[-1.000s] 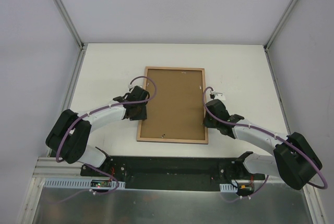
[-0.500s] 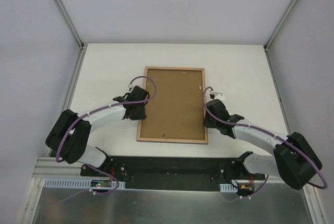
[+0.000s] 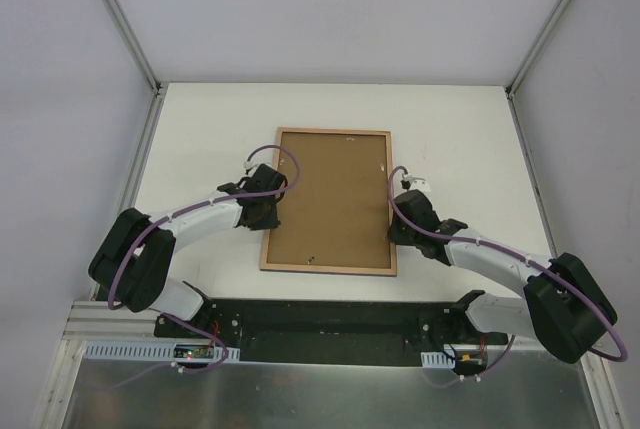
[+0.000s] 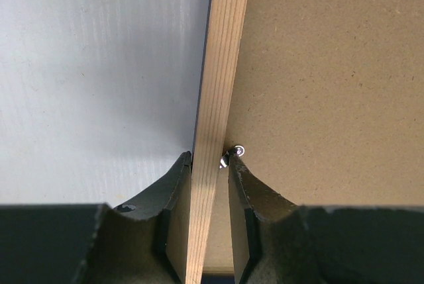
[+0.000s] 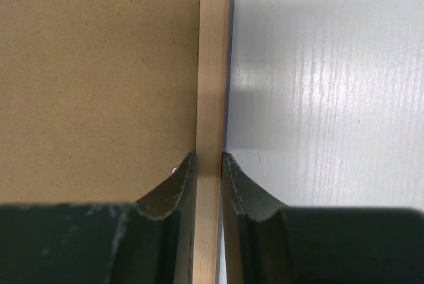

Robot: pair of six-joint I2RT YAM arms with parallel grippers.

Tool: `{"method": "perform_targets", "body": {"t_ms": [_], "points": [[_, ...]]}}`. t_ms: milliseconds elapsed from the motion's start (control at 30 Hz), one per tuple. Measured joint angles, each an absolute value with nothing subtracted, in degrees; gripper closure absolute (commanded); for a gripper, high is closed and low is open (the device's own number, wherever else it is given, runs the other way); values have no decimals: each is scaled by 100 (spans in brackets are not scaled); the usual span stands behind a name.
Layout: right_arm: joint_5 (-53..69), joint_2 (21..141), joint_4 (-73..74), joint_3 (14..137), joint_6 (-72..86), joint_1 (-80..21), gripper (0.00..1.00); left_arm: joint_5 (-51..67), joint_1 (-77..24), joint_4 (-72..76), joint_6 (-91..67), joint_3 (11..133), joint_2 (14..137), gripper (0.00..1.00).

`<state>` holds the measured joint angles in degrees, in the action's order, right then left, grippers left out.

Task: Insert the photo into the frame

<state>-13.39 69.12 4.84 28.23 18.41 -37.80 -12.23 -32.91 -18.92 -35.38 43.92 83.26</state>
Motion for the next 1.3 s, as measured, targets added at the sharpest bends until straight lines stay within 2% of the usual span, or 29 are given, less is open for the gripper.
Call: {"method": "perform_targets", "body": {"t_ms": [200, 467, 600, 933, 1300], "points": [[-1297, 6912, 484, 2821, 1841, -3780, 99, -1179, -3288, -1968, -3509, 4401, 8265, 61], [-1284, 6910, 482, 2821, 1839, -3780, 99, -1072, -3216, -2294, -3446, 4604, 7585, 44], [-1282, 6910, 484, 2821, 1839, -3780, 99, -1081, -3096, -2394, -3264, 5295, 7883, 43], [-1275, 6904, 478, 2814, 1835, -3780, 99, -746, -1946, -2324, -2377, 7535, 10156, 43], [-1247, 6849, 405, 2751, 1822, -3769, 99, -464, -1938, -2338, -1898, 8228, 11187, 43]]}}
